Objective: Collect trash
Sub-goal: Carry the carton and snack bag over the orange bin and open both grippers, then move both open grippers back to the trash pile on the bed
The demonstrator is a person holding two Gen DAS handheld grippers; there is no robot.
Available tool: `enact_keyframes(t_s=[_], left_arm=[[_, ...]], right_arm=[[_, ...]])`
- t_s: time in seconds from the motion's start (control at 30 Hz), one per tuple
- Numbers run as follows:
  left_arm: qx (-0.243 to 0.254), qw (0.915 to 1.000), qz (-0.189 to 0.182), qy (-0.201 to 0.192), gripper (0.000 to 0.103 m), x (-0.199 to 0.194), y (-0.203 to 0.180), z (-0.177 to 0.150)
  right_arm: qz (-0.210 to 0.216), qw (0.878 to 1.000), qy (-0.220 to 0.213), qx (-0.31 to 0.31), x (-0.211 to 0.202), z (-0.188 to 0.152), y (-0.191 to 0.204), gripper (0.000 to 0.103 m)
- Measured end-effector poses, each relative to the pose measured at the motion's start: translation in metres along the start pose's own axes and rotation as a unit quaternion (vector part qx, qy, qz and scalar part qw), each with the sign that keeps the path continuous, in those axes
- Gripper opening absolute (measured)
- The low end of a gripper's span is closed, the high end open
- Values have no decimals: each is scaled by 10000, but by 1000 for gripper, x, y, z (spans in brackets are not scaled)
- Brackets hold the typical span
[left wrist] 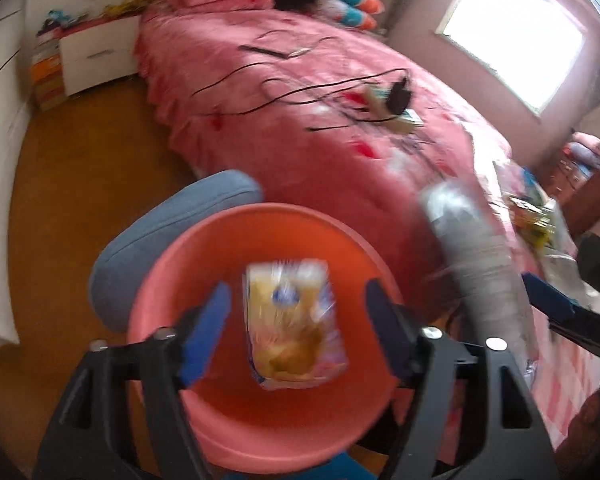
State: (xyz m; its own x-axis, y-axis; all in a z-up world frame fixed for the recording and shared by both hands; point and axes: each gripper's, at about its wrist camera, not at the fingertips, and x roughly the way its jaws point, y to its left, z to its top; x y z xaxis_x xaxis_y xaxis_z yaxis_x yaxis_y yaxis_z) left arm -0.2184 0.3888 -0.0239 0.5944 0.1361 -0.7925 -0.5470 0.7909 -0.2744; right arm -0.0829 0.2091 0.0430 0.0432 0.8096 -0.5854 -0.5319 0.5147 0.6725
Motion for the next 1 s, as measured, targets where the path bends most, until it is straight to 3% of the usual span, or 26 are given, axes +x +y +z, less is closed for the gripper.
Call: enact_keyframes(t_s=[0.2,0.4,0.5,0.63,0.8,1.0], left_arm=[[-183,9997,85,-121,82,-3,21,0],[85,9959,-281,-858,91,-22,8,0],[136,9937,-443,-1016,91,-26,0,0],[271,9936,-591,-926,91,-25,-17,-1],[597,9949,-452,-670,91,-23,-40,-3],[832,9939,-354,-634,91,-30,-64,-3]], right_arm=[[-420,9987,-250,-126,-17,-15,-15,83],[-859,9924,-783,-405,-55,-30,-30,84],[-1083,9872,-1002,-606,-69,-42,-35,88],[-1276,9817,-1180,-776,-78,-55,-41,88],[-1344,9798,-1271,-764,-87,-64,-48,88],[-1369,9777,-1473,-609,-105,-67,-58,88]])
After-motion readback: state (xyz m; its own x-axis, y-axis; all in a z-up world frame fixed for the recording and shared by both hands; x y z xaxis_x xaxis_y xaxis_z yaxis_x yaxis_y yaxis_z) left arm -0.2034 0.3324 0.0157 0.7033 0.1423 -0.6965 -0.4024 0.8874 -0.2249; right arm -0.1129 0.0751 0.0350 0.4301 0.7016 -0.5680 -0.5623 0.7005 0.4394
